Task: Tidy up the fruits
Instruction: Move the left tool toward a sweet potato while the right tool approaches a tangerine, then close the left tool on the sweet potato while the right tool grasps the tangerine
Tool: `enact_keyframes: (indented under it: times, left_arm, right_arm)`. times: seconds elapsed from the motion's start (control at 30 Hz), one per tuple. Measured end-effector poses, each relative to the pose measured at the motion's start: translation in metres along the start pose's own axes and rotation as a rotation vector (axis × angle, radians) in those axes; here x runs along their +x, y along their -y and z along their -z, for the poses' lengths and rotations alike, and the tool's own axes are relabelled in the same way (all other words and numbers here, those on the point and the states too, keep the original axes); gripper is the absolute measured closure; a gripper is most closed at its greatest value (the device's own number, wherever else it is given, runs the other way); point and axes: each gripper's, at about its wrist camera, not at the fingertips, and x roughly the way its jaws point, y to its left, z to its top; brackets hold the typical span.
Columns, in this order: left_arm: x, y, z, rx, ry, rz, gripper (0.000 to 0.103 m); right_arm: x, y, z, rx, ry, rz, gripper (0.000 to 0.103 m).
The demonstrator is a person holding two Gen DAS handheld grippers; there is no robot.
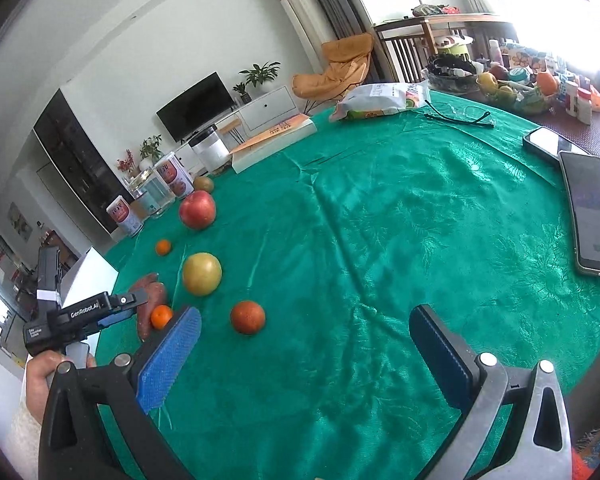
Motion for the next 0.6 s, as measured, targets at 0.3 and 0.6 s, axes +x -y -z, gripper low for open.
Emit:
enact_keyframes:
  times: [0.3, 0.6]
  left_arm:
    - [0.022, -0.008, -0.001, -0.074, -0.058, -0.004, 0.061]
    - [-0.031, -0.025, 0.03, -0.115, 0.013, 0.033, 0.061]
  right_arm:
    - [0.006, 0.0, -0.001, -0.006, -0.033, -0.051, 0.0]
    - [0.093, -0.056, -0.008, -0.278, -0.306, -0.095, 0.024]
